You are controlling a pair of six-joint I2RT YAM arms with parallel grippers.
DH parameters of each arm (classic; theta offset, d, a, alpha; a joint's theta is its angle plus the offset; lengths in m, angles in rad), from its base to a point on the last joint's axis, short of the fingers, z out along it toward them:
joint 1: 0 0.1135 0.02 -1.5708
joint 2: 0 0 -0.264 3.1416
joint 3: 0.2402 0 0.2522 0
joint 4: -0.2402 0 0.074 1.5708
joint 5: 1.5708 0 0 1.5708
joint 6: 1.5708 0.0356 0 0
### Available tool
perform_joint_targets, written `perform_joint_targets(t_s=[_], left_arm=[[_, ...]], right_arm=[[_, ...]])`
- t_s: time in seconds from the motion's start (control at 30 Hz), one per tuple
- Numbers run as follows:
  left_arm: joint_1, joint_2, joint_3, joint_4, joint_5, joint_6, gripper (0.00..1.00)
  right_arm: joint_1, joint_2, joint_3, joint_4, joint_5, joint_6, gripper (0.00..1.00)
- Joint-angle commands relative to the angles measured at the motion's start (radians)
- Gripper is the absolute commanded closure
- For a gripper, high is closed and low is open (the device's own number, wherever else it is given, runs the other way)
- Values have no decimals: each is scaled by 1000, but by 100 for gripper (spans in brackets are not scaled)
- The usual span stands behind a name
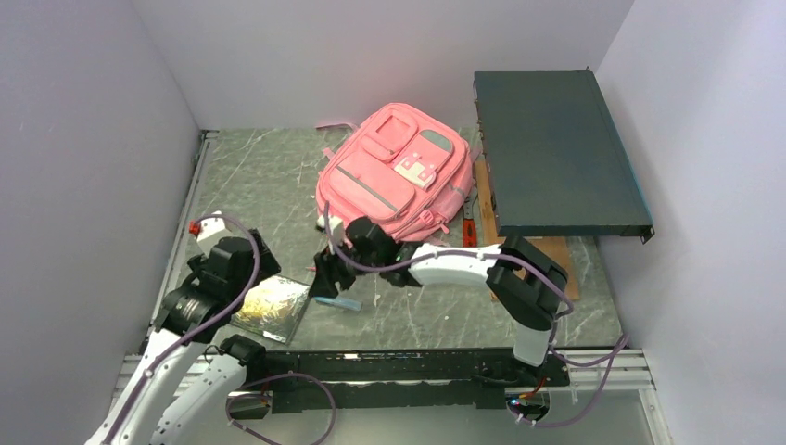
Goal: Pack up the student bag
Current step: Adjust the book at the center of the board.
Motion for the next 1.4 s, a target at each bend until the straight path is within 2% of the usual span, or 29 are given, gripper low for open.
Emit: perform_joint_targets(t_s=[0.0, 0.1, 0.27, 0.37, 0.47, 0.6, 0.73, 0.87, 1.07, 1.2, 1.37], left_arm=[[4, -92, 70, 0, -23, -32, 0], [4, -105, 163, -4, -42, 19, 0], [4, -112, 304, -65, -54, 36, 0], [4, -143, 321, -88, -43, 33, 0], [4, -184, 309, -106, -47, 30, 0], [4, -245, 278, -112, -47, 15, 0], [4, -269, 259, -105, -46, 31, 0], [4, -248, 262, -122, -49, 39, 0], [4, -254, 199, -86, -13, 11, 0], [4, -249, 124, -39, 26, -15, 0], [4, -175, 32, 33, 75, -56, 0]], right_arm=[[120, -6, -19, 205, -16, -79, 53], [216, 20, -29, 215, 66, -152, 56], [322, 132, 135, 23, 256, -302, 41], [366, 193, 218, -68, 373, -394, 33], [380, 229, 247, -71, 425, -437, 26], [382, 303, 343, -153, 475, -508, 25], [385, 353, 380, -167, 470, -531, 25], [394, 386, 393, -158, 501, -526, 24], [368, 392, 338, -99, 706, -397, 27], [304, 342, 248, -58, 689, -282, 37], [236, 300, 187, -15, 575, -214, 39]])
